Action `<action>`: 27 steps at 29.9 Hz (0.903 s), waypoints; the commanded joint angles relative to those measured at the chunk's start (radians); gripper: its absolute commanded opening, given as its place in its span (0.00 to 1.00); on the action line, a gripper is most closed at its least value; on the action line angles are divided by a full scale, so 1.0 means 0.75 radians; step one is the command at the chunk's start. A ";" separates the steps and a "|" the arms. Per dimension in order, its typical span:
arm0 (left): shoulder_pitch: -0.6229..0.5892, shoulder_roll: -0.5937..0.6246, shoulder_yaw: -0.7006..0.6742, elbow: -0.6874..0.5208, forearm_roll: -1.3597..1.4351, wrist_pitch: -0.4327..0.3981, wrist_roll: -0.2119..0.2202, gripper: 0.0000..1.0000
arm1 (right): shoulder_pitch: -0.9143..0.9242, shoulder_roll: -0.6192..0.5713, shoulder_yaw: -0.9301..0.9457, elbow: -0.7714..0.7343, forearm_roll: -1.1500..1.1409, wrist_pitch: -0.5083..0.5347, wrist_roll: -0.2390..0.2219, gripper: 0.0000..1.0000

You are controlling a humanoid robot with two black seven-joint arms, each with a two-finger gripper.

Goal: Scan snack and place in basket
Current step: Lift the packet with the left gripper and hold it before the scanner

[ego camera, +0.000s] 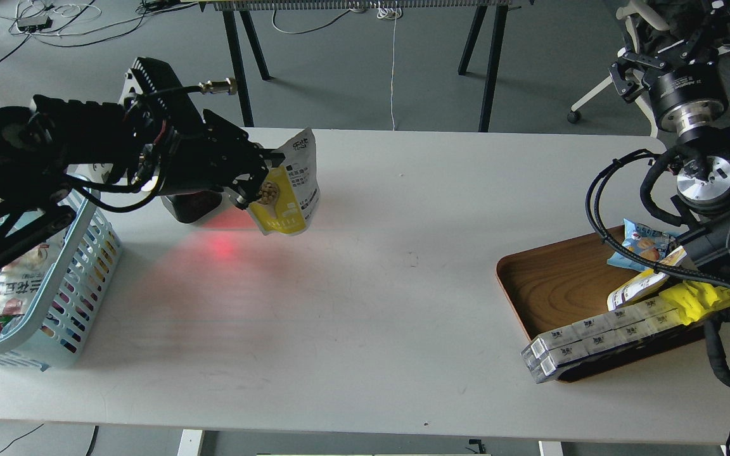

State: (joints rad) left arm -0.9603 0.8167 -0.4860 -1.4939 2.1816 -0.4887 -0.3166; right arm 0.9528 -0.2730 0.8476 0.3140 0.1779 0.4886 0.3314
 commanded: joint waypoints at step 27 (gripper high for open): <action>0.049 0.120 0.004 0.049 0.000 0.000 -0.130 0.00 | 0.000 -0.012 0.011 0.001 0.000 0.000 0.004 1.00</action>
State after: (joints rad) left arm -0.9235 0.8918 -0.4769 -1.4317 2.1816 -0.4887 -0.4091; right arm 0.9531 -0.2830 0.8576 0.3131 0.1779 0.4886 0.3341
